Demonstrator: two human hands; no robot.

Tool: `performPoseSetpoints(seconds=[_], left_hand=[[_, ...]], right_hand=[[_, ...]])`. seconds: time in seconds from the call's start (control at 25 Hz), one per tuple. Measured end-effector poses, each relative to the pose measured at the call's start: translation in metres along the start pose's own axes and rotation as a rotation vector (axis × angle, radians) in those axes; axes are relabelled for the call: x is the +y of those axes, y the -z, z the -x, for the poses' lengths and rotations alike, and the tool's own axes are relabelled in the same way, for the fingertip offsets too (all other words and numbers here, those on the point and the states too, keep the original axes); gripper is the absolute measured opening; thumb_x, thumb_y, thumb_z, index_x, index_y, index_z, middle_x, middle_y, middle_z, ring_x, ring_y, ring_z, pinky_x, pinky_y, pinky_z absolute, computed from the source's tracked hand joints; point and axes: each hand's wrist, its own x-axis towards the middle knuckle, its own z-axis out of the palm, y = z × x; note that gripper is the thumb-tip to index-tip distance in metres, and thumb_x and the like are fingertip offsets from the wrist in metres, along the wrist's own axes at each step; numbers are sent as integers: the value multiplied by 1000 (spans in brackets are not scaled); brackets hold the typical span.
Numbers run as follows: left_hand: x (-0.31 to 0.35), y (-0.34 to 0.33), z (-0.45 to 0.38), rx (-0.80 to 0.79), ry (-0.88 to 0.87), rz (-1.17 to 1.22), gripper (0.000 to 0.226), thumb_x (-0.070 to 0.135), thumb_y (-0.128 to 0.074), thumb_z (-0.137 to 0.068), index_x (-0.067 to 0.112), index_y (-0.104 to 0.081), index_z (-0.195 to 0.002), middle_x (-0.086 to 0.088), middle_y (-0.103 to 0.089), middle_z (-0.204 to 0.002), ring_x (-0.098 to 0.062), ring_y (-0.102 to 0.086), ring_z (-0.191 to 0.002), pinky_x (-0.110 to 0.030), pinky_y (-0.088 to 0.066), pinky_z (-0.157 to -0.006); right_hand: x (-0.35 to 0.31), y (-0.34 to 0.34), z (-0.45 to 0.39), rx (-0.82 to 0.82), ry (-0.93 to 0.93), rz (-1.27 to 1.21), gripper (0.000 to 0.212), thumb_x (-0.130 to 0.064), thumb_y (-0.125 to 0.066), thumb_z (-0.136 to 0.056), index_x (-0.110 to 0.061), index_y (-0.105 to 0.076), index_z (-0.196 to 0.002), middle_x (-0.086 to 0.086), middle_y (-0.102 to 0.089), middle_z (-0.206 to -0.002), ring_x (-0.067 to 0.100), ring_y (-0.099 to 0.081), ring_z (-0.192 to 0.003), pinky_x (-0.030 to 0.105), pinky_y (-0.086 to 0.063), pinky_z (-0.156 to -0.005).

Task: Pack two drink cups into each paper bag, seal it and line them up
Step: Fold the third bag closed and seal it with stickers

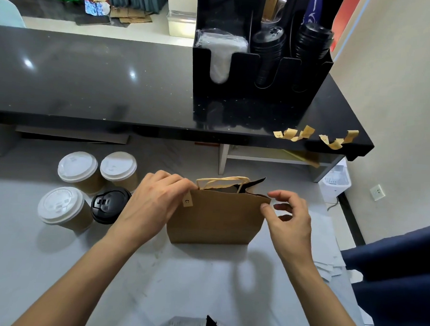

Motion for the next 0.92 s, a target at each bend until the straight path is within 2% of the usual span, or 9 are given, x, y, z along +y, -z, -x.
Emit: performPoseSetpoints(seconds=[0.12,0.2,0.28,0.4,0.52,0.64,0.72,0.8,0.92], left_hand=[[5,0,1,25,49,31,21,11,-65,-94,21,-68,-112,7,-68,-104,-24,-57,-93,-44,-48,-78],[13,1,2,115,104,66,18,12,-65,-93,19,-66,-110,7,-64,-104,-21,-55,-93,-41,-48,-80],[26,3,3,240,108,97,11,13,-63,-93,15,-64,-104,5,-60,-99,-21,-53,-89,-37,-47,-79],[47,6,4,350,41,103,8,14,-62,-93,10,-64,-99,3,-58,-91,-20,-51,-81,-32,-45,-75],[59,5,2,411,-7,125,12,12,-64,-93,7,-64,-104,1,-58,-87,-20,-53,-75,-36,-49,-70],[70,0,5,455,-46,221,19,12,-65,-93,12,-55,-109,-1,-62,-87,-19,-60,-73,-37,-53,-67],[76,-6,7,410,-123,211,9,13,-63,-95,12,-56,-102,-3,-64,-90,-22,-62,-75,-38,-53,-68],[77,-15,2,287,-151,138,6,13,-61,-96,9,-62,-101,-5,-65,-100,-25,-64,-87,-39,-53,-78],[76,-29,-9,126,-77,59,31,15,-63,-95,7,-62,-124,-8,-62,-126,-25,-60,-116,-37,-48,-102]], right_hand=[[-1,2,-8,-114,23,-33,42,-11,-75,-88,-36,-61,-119,-18,-62,-122,1,-59,-115,21,-47,-89],[-2,2,-15,-207,5,-76,56,-4,-71,-89,-35,-56,-132,-19,-62,-130,-1,-56,-122,26,-47,-100],[-3,2,-21,-269,-12,-96,60,-1,-67,-90,-35,-55,-138,-16,-61,-134,2,-54,-127,35,-47,-108],[-3,2,-28,-283,-16,-86,53,-4,-68,-92,-34,-59,-135,-10,-61,-134,9,-53,-129,43,-48,-110],[-2,4,-33,-282,-6,-103,45,-7,-71,-92,-32,-63,-128,-9,-63,-130,10,-55,-127,45,-50,-108],[1,4,-35,-277,12,-113,37,-11,-73,-92,-32,-66,-121,-10,-66,-124,11,-58,-123,44,-52,-105],[2,4,-36,-262,18,-109,31,-15,-74,-92,-33,-68,-116,-11,-68,-120,11,-59,-120,43,-54,-102],[4,4,-37,-250,24,-106,27,-19,-76,-91,-34,-69,-112,-11,-69,-115,12,-61,-116,41,-55,-99],[5,3,-39,-243,34,-108,23,-22,-77,-90,-34,-70,-108,-12,-71,-109,12,-64,-111,40,-57,-94]])
